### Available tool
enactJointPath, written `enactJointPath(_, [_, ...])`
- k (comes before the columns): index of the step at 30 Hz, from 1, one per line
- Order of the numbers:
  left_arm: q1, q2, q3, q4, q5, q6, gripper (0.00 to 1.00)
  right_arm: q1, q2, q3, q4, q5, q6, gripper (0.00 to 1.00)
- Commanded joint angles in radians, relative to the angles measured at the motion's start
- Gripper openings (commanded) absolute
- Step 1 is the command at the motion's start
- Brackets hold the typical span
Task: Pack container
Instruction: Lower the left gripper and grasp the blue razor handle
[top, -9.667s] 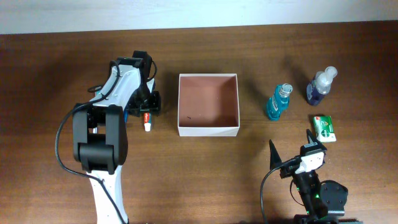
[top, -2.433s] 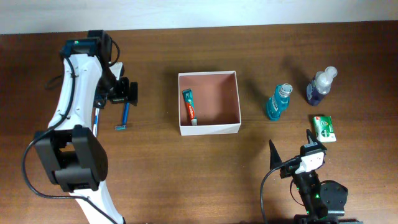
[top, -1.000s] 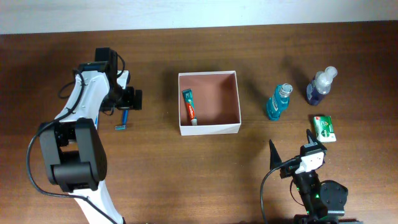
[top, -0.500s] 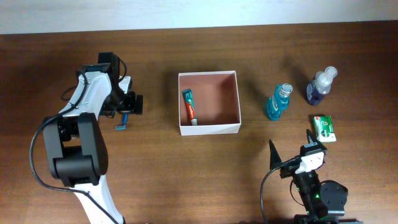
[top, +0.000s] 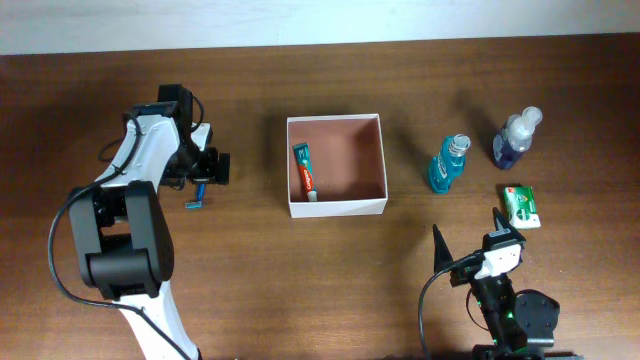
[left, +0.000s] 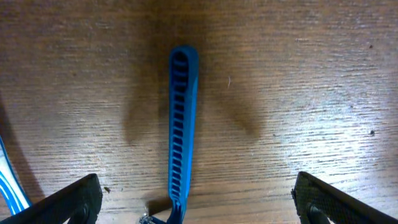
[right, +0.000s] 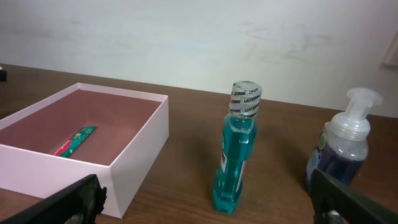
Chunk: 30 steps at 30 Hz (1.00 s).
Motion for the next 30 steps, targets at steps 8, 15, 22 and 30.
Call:
enactJointPath(8, [0.009,0.031,-0.005,0.006,0.01,0.016,0.98,0.004,-0.008,-0.01,0.002,0.008,0.004,0.98])
enactJointPath(15, [0.009,0.063,-0.005,-0.002,0.011,0.016,0.99,0.004,-0.008,-0.01,0.002,0.008,0.004,0.98])
enactJointPath(22, [0.009,0.063,-0.005,-0.002,0.011,0.016,0.98,0.004,-0.008,-0.01,0.002,0.009,0.004,0.98])
enactJointPath(30, [0.009,0.063,-0.005,-0.004,0.011,0.016,0.62,0.004,-0.008,-0.01,0.002,0.008,0.004,0.98])
